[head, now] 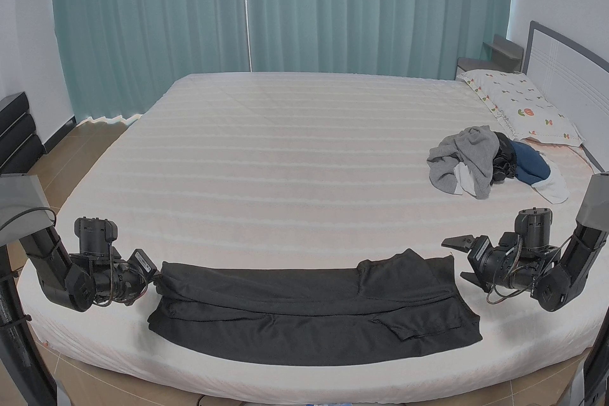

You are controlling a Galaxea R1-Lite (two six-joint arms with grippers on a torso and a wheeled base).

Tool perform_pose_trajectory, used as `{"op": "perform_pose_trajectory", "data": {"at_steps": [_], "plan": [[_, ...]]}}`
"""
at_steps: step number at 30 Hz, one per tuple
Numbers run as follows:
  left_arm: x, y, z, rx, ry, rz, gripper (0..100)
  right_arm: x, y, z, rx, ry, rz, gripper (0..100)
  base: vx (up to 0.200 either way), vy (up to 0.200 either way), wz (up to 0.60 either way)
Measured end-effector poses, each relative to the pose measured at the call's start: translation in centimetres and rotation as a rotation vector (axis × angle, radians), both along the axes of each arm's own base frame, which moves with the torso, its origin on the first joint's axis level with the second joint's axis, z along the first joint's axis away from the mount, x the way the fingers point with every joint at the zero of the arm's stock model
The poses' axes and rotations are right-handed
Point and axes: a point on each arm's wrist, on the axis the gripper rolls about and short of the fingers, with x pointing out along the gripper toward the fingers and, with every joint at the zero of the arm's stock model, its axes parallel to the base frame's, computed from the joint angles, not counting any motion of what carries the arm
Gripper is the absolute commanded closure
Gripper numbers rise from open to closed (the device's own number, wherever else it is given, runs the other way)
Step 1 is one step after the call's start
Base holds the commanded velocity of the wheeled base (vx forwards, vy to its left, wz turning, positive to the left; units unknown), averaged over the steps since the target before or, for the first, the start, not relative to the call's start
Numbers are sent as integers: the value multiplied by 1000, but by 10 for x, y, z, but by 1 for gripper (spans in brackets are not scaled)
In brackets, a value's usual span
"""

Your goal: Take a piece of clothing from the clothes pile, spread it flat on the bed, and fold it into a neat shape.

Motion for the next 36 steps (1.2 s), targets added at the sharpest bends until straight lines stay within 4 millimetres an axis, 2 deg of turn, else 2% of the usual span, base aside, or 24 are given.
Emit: {"op": "perform_pose_trajectory", "data": {"at_steps": [6,10,15,25,36], "plan": [[-3,1,8,19,-48,37,100,-12,20,7,-48,55,24,0,0,0,0],[-6,1,18,28,-81,49,100,-16,25,9,-62,66,37,0,0,0,0],[-9,0,26,28,-104,51,100,-19,28,6,-82,132,47,0,0,0,0],[-11,-1,28,25,-108,49,100,-19,27,5,-144,165,49,0,0,0,0],[-12,-1,27,23,-105,48,100,-9,25,-9,-176,186,55,0,0,0,0]]}}
